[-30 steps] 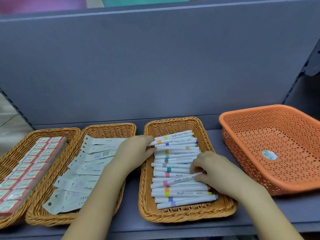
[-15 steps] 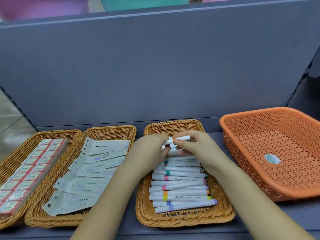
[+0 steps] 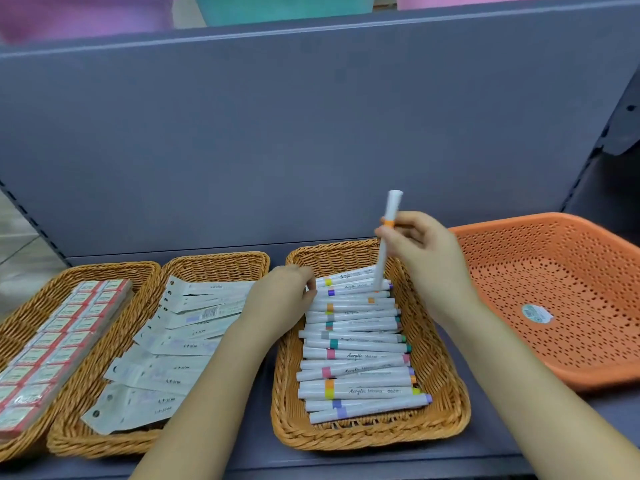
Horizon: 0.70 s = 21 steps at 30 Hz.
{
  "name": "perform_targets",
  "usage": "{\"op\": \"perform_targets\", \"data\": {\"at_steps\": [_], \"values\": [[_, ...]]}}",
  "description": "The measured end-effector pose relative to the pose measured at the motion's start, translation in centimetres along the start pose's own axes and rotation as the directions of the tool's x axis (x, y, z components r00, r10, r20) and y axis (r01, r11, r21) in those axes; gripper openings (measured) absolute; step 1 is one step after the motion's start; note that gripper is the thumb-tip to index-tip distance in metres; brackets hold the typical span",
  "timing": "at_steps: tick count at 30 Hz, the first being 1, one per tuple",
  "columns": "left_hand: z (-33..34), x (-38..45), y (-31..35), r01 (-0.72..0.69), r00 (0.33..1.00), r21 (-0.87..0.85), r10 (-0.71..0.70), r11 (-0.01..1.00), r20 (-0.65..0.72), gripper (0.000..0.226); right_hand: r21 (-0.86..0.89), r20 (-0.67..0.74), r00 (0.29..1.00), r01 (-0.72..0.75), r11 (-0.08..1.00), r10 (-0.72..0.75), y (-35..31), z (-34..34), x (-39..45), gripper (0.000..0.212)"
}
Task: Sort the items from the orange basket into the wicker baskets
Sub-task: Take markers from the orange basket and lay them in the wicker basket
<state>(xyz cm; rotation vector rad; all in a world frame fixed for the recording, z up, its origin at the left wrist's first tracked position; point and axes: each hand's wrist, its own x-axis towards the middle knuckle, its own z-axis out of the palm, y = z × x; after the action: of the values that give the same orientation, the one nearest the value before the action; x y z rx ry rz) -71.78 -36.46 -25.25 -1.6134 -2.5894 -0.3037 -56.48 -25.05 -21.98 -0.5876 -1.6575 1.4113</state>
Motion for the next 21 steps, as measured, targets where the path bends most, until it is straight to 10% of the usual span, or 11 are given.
{"op": "perform_targets", "data": {"at_steps": [6,21], "values": [[0.2,0.2,-0.6,0.047,0.996,0.036,-0.045,0.998,-0.074,0.021,-0.675,0.498,0.867,0.378,0.634,0.012,2.2,2.1,-1.0,0.018],[0.0,0.1,0.5,-0.006,0.999,0.099,0.01,0.995,-0.046,0.028,-0.783,0.599,0.754,0.481,0.395,0.269,4.3,2.9,-0.8,0.026]]}}
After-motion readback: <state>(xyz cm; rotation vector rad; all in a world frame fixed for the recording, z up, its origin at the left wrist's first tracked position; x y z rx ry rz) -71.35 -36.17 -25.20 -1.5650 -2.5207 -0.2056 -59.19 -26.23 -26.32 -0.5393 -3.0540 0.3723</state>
